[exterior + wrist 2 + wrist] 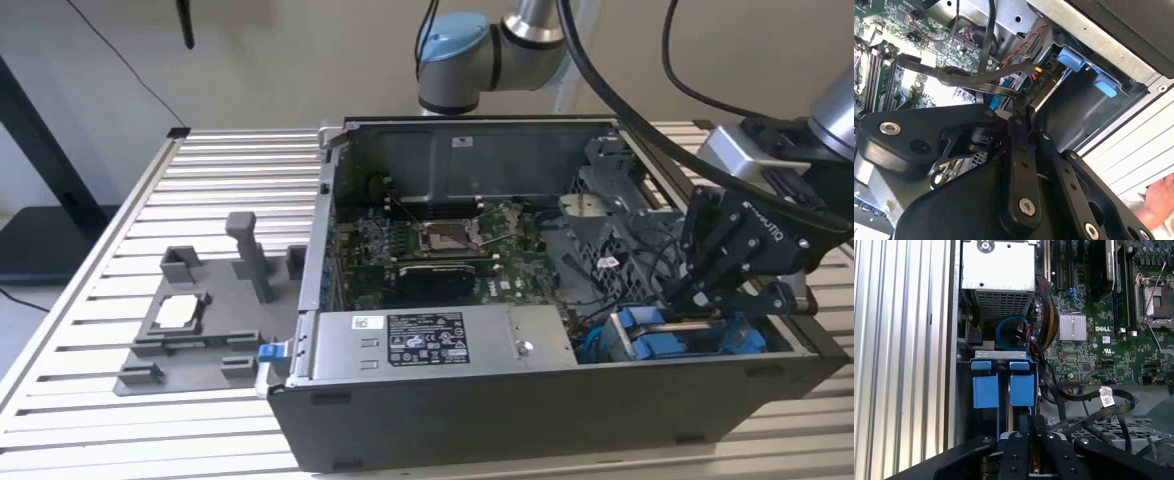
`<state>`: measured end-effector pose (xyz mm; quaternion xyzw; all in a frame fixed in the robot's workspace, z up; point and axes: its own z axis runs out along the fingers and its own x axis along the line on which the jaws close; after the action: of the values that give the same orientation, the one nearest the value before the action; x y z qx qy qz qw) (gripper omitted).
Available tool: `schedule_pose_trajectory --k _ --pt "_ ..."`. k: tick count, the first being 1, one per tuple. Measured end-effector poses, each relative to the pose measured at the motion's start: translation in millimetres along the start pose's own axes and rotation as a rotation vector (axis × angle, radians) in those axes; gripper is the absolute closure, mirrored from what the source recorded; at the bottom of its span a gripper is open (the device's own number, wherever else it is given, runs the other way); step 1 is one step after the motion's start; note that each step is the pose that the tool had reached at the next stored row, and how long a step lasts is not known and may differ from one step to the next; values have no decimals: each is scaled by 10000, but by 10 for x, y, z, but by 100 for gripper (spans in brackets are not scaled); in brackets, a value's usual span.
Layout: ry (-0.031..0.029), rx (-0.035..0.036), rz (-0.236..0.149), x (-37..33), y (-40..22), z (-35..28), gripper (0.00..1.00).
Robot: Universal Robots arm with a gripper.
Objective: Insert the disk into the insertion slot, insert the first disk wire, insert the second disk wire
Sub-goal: 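Insert the second disk wire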
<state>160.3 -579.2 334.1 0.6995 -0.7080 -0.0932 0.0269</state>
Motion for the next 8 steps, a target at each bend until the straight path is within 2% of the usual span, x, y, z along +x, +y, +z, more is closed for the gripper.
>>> schedule_pose_trajectory --k 3,4,8 --pt "-7 0 -1 0 -1 4 83" --pt "-6 0 -1 0 -1 4 76" --pt "-3 -3 0 -2 5 -29 76"
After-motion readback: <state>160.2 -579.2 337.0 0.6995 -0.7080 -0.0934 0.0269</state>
